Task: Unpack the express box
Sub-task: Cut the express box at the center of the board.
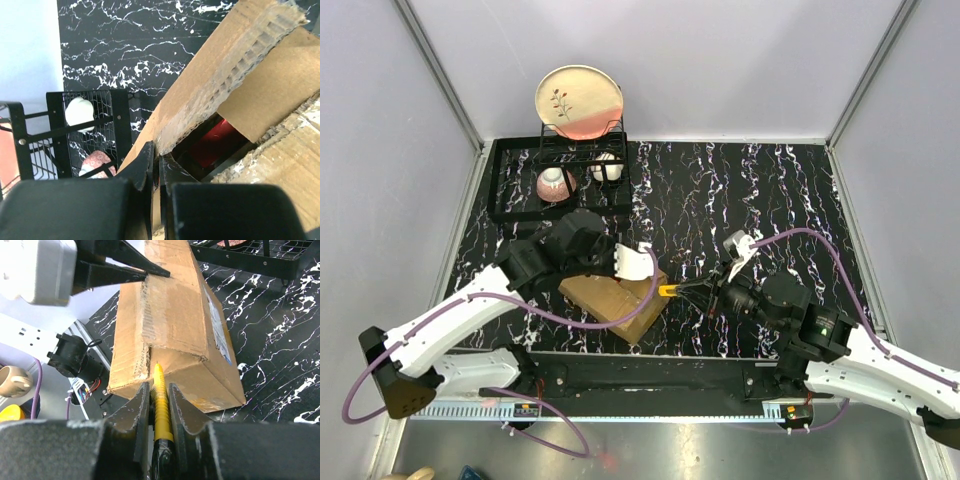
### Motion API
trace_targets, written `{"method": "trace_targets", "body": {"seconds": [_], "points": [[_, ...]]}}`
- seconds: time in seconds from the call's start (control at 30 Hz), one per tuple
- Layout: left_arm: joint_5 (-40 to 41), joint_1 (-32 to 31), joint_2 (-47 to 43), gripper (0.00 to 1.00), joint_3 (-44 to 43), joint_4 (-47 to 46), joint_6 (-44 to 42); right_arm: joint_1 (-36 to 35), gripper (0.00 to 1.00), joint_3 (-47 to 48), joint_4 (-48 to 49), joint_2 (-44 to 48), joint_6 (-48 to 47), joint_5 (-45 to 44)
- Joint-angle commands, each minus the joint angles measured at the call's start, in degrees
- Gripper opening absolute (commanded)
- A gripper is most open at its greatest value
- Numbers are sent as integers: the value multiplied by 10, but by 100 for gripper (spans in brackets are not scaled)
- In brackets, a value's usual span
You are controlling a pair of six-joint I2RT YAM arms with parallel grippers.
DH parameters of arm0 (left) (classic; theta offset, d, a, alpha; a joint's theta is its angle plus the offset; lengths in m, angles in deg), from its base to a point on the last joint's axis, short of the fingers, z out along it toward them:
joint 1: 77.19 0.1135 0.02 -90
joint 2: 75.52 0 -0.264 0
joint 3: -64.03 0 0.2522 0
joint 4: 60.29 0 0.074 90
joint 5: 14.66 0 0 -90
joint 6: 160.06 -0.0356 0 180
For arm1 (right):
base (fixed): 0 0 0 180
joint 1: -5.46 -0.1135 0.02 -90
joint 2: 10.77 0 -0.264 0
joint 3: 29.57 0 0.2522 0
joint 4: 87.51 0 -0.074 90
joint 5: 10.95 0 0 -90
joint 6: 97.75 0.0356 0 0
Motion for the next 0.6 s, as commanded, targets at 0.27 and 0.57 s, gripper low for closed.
{"method": "trace_targets", "body": {"seconds": [0.27,0.57], "points": [[-80,-6,127,0,-242,155,61,-1,0,-20,66,14,20,-40],[-119,-6,131,0,-239,203,-33,-1,0,-20,41,10,-44,-74]]}}
